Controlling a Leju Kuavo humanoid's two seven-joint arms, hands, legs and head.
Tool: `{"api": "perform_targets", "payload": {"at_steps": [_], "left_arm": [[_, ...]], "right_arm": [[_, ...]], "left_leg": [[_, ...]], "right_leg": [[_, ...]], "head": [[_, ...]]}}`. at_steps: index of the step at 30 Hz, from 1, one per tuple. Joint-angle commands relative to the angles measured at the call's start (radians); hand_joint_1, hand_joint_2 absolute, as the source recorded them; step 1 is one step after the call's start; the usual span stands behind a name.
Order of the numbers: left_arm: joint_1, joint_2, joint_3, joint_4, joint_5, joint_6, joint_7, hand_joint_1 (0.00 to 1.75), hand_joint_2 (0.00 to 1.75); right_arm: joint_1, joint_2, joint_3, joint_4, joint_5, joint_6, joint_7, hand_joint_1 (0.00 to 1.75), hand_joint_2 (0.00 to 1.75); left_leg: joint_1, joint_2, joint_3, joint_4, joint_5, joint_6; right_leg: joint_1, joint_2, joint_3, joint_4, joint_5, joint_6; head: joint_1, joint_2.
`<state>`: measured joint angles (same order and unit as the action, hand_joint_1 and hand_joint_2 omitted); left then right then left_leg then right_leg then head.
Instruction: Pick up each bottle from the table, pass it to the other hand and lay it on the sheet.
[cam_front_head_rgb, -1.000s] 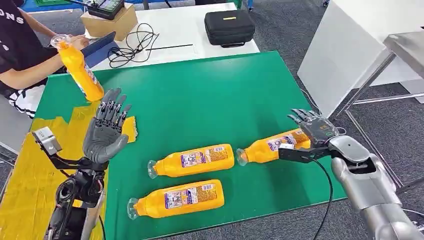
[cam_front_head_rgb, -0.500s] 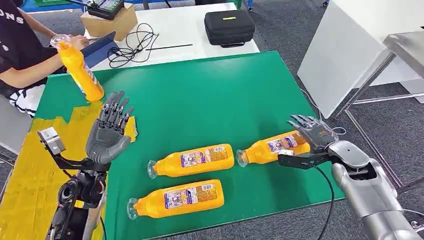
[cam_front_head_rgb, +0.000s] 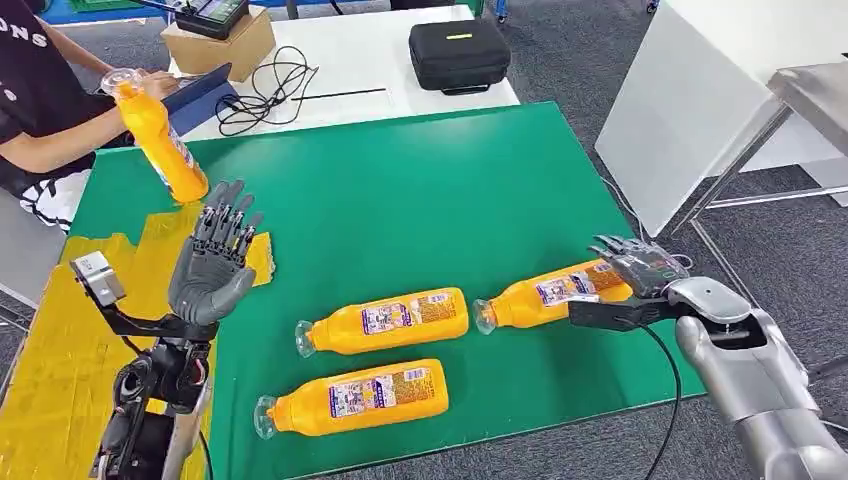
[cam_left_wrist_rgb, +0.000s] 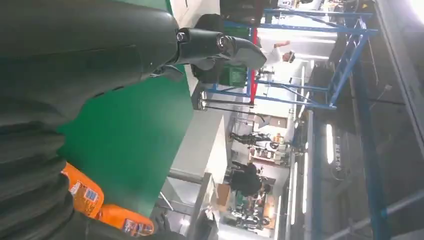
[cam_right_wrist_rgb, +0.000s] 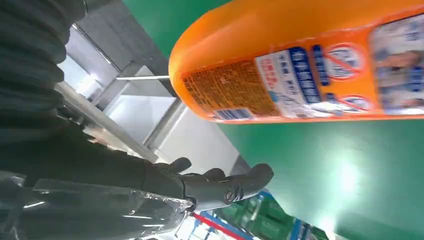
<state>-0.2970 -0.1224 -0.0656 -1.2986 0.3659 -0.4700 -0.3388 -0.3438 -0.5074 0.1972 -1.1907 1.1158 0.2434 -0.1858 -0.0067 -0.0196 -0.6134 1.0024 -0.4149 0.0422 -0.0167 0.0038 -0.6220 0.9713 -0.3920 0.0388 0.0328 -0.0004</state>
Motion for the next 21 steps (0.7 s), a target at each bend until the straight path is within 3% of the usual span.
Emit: {"api": "perform_targets", "payload": {"at_steps": [1, 21], "left_arm": [[-0.034, -0.004, 0.015, 0.086, 0.003, -0.009, 0.012, 0.0, 1.75], [-0.037, -0.007, 0.015, 0.11, 0.013, 0.003, 0.012, 0.0, 1.75]], "right_arm": [[-0.137, 0.09, 0.064, 0.264, 0.018, -0.062, -0.008, 0.0, 1.75], [-0.245, 0.176, 0.155, 0.444, 0.026, -0.103, -0.055, 0.0, 1.75]], "left_leg": [[0.002, 0.006, 0.007, 0.0, -0.003, -0.003], [0.001, 0.004, 0.003, 0.0, -0.002, -0.002]], "right_leg": [[0.002, 0.004, 0.006, -0.001, -0.001, -0.002], [0.001, 0.003, 0.002, -0.001, -0.001, -0.001]], "head": [[0.0, 0.0], [0.0, 0.0]]}}
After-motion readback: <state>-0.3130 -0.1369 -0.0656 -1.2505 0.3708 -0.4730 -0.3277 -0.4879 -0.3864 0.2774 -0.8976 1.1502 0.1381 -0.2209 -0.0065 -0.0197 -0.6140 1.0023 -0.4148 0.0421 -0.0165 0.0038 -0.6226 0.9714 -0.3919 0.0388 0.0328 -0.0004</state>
